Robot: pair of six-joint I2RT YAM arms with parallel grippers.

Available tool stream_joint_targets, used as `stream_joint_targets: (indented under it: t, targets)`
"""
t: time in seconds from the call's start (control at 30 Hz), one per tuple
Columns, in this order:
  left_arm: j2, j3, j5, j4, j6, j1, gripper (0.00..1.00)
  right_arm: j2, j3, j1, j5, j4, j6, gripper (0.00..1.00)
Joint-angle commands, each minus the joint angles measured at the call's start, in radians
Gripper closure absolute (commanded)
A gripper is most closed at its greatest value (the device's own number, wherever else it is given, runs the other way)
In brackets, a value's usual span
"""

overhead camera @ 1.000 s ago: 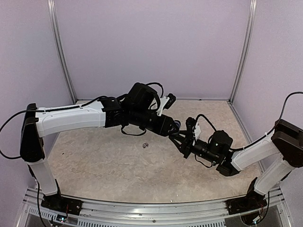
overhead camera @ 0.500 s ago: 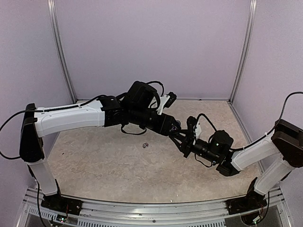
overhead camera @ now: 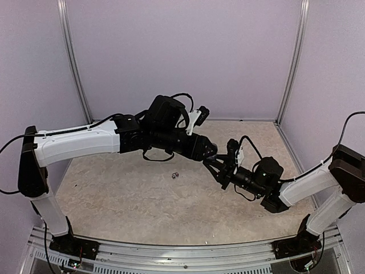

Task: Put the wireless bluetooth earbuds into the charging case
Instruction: Insert the right earbud into the right side groove of the charging case, then adjust the right earbud in the right side groove of the charging case.

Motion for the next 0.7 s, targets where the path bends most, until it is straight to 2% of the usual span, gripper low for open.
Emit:
stream_joint_targets:
  t: [0.0, 0.23, 0.4, 0.53, 0.67]
  targets:
    - [-0.058, -0.04, -0.058, 0.043, -0.004, 0.007, 0.42, -0.032, -0.001, 0.008, -0.026, 0.035, 0.0, 1.0]
    - [-0.184, -0.175, -0.057, 0.195, 0.116, -0.027, 0.4, -0.06, -0.008, 0.001, -0.035, 0.003, 0.001, 1.0]
    - [-0.258, -0.209, -0.078, 0.226, 0.225, -0.051, 0.38, -0.08, -0.01, -0.001, -0.046, -0.023, 0.002, 1.0]
    - [-0.328, -0.261, -0.07, 0.235, 0.414, -0.079, 0.37, -0.109, -0.006, -0.002, -0.096, -0.059, 0.002, 1.0]
    - [-0.388, -0.3, -0.126, 0.182, 0.653, -0.147, 0.36, -0.152, 0.008, -0.001, -0.176, -0.117, 0.013, 1.0]
